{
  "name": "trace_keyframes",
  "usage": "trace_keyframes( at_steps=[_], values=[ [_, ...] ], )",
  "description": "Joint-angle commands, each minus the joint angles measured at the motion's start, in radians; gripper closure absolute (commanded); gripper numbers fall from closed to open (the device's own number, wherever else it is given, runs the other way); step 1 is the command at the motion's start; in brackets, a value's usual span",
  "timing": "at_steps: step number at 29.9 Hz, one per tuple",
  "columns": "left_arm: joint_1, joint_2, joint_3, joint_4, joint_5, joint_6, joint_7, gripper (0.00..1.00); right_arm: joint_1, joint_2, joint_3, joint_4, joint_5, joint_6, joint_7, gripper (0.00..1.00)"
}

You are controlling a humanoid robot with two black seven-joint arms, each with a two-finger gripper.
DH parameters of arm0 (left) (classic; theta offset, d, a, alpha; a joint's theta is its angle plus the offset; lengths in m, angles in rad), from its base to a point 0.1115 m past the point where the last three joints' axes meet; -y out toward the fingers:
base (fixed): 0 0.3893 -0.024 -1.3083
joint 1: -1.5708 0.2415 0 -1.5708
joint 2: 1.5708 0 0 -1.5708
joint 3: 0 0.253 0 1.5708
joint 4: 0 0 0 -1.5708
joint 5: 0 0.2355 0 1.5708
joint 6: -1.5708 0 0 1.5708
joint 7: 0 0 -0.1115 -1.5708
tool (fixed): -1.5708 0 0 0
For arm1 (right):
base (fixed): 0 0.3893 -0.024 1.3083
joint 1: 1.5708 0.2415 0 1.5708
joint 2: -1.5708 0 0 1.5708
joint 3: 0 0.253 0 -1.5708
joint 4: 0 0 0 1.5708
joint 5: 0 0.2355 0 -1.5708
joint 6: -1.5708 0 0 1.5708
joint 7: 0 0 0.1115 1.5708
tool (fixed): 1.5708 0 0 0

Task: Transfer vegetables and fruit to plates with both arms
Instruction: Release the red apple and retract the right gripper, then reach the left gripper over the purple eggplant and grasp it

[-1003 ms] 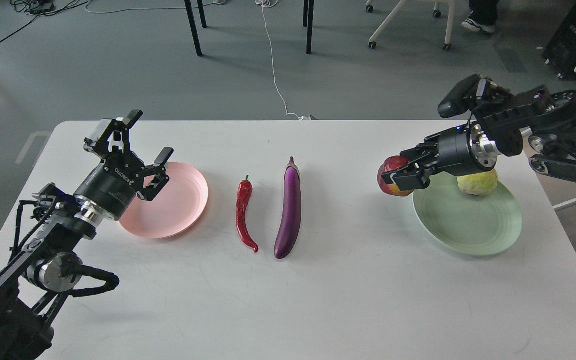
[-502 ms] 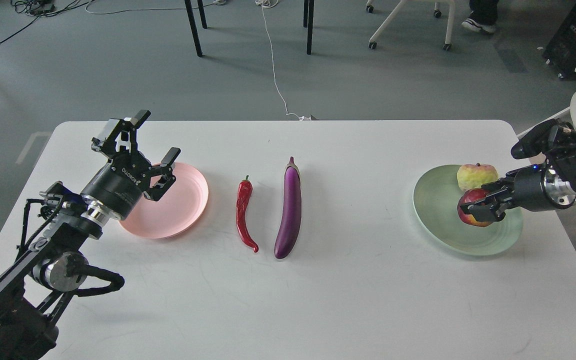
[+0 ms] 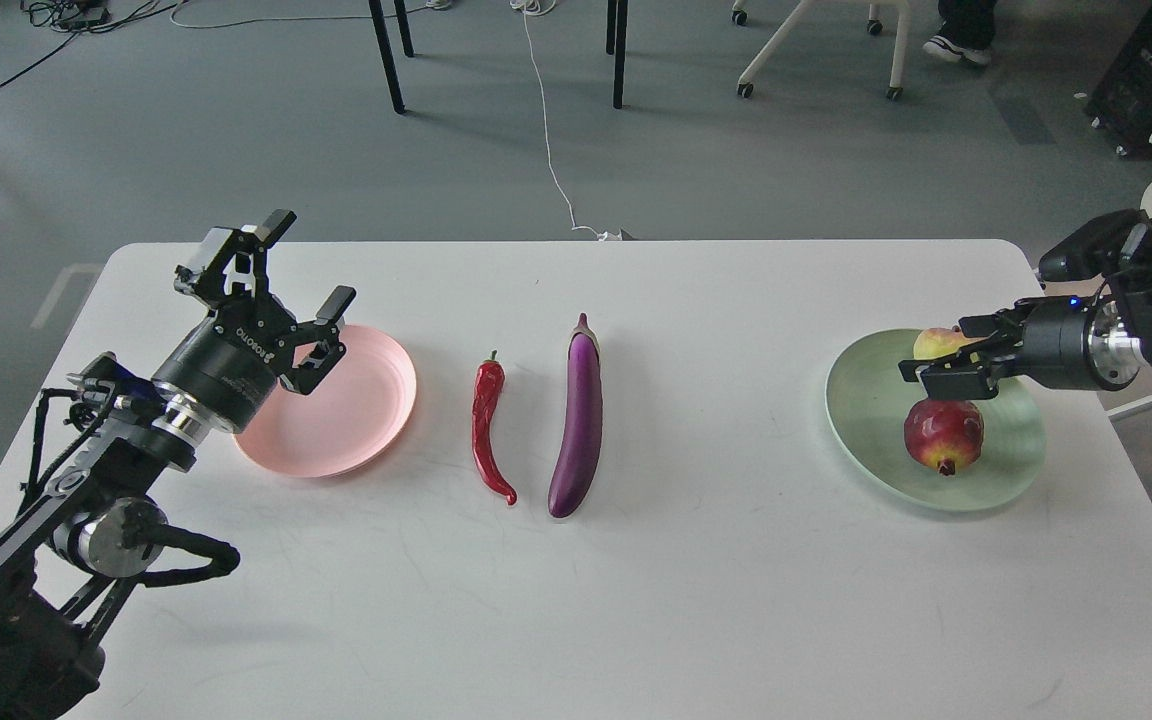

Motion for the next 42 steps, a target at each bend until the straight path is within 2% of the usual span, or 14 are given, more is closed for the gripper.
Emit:
trace_keyframes(
  at_steps=[1, 4, 9, 12, 14, 18, 23, 27, 30, 33, 38, 42],
  values=[
    [-0.012, 0.041, 0.003, -0.035, 0.050, -0.003, 0.003, 0.01, -0.094, -0.009, 0.191, 0.005, 0.388, 0.042, 0.000, 0.01],
    [-0.015, 0.044, 0.004, -0.084, 0.133, -0.003, 0.012, 0.01, -0.183, -0.001, 0.323, 0.003, 0.728, 0.145, 0.000, 0.01],
    [-0.047, 0.038, 0.029, -0.150, 0.387, -0.002, 0.035, 0.01, -0.307, 0.006, 0.481, -0.008, 1.181, 0.462, 0.000, 0.01],
    [-0.128, 0.030, 0.084, -0.159, 0.475, 0.003, 0.103, 0.01, -0.367, 0.020, 0.540, -0.032, 1.378, 0.462, 0.000, 0.01],
    [-0.192, 0.030, 0.144, -0.157, 0.513, 0.006, 0.130, 0.01, -0.401, 0.060, 0.560, -0.092, 1.447, 0.462, 0.000, 0.01],
    [-0.382, 0.039, 0.357, -0.122, 0.732, 0.026, 0.135, 0.01, -0.432, 0.088, 0.580, -0.225, 1.512, 0.462, 0.000, 0.01],
    [-0.611, 0.023, 0.616, 0.002, 0.948, 0.025, 0.138, 0.01, -0.442, 0.086, 0.580, -0.294, 1.523, 0.462, 0.000, 0.02],
    [-0.786, -0.089, 0.812, 0.149, 0.955, 0.023, 0.178, 0.01, -0.450, 0.088, 0.580, -0.333, 1.523, 0.462, 0.000, 0.02],
    [-0.881, -0.176, 0.937, 0.287, 0.957, 0.014, 0.179, 0.01, -0.453, 0.088, 0.580, -0.333, 1.523, 0.462, 0.000, 0.02],
    [-0.946, -0.273, 1.029, 0.396, 0.948, -0.032, 0.179, 0.01, -0.453, 0.088, 0.580, -0.333, 1.523, 0.462, 0.000, 0.02],
    [-0.944, -0.437, 1.051, 0.594, 0.943, -0.066, 0.181, 0.01, -0.453, 0.082, 0.580, -0.333, 1.523, 0.462, 0.000, 0.02],
    [-0.940, -0.451, 1.052, 0.691, 0.946, -0.069, 0.181, 0.01, -0.455, 0.074, 0.581, -0.333, 1.521, 0.462, 0.000, 0.02]
  ],
)
